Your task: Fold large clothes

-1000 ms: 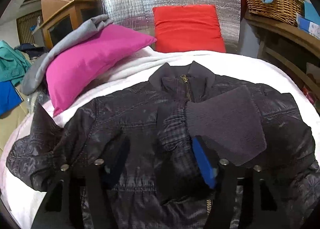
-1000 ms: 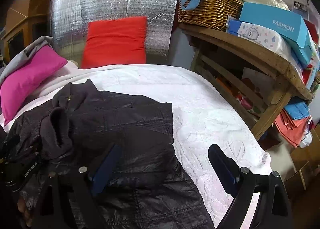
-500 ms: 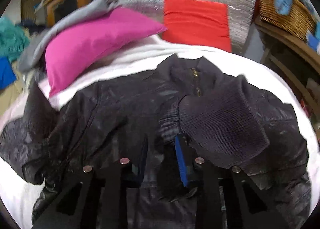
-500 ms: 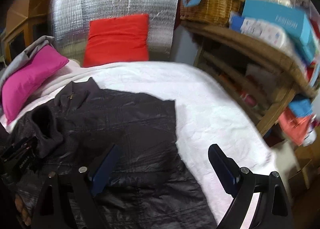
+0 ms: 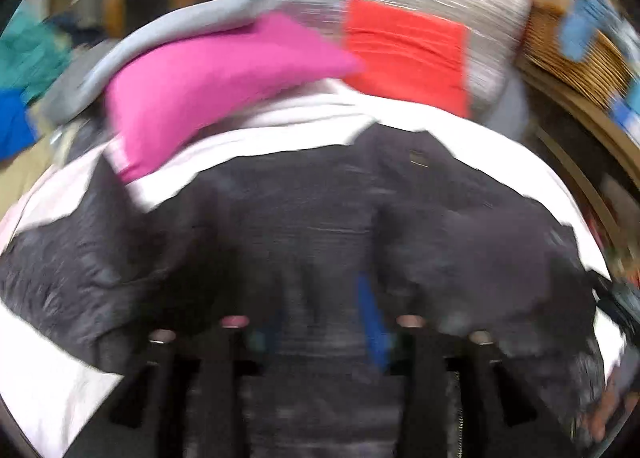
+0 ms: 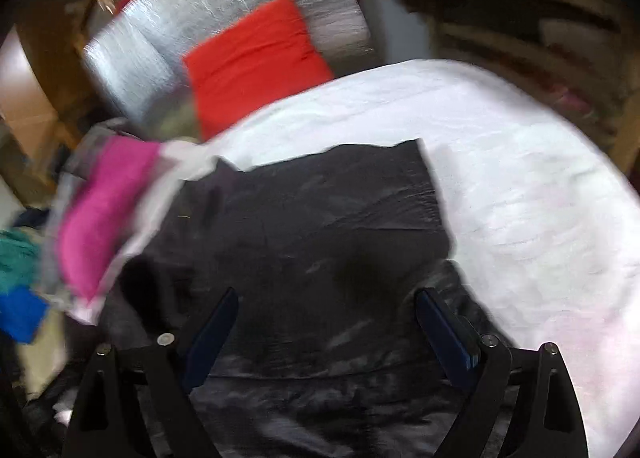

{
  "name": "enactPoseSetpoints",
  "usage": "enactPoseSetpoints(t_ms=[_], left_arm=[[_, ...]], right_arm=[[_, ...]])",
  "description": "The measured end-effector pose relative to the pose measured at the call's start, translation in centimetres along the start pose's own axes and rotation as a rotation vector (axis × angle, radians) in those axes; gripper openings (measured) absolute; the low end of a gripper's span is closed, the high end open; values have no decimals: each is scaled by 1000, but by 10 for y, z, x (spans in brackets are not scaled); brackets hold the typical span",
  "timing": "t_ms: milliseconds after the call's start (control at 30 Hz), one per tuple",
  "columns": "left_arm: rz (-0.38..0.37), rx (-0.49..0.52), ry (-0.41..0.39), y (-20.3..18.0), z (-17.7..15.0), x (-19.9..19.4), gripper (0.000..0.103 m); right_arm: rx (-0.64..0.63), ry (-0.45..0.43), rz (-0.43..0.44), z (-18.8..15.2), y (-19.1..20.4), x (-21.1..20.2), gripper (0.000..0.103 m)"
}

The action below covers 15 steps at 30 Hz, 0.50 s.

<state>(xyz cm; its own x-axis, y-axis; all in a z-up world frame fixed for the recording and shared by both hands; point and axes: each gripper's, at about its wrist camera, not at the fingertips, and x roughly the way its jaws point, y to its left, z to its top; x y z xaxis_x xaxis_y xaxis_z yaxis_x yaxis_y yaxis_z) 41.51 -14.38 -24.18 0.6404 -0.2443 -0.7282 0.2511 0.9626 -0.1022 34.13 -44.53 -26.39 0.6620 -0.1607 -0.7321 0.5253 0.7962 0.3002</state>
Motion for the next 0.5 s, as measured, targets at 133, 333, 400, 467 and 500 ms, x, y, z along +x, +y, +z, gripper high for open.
enactPoseSetpoints(t_ms=[133,333,400,467,500], left_arm=[[-80,127,11,-47,-10,1,75],[-51,181,81,-93,-18,27,77],[-4,205,74,-101,-18,36,78],[8,202,56,-99,-17,38,78],[17,180,51,-94,-14,39,78]], right_arm=[[95,7,-37,2,-26,0,92],[128,60,-47,4,-44,16,92],[125,90,-42,1,-41,23,92],[128,104,-42,0,-43,29,92],[127,109,-41,-1,-44,30,92]])
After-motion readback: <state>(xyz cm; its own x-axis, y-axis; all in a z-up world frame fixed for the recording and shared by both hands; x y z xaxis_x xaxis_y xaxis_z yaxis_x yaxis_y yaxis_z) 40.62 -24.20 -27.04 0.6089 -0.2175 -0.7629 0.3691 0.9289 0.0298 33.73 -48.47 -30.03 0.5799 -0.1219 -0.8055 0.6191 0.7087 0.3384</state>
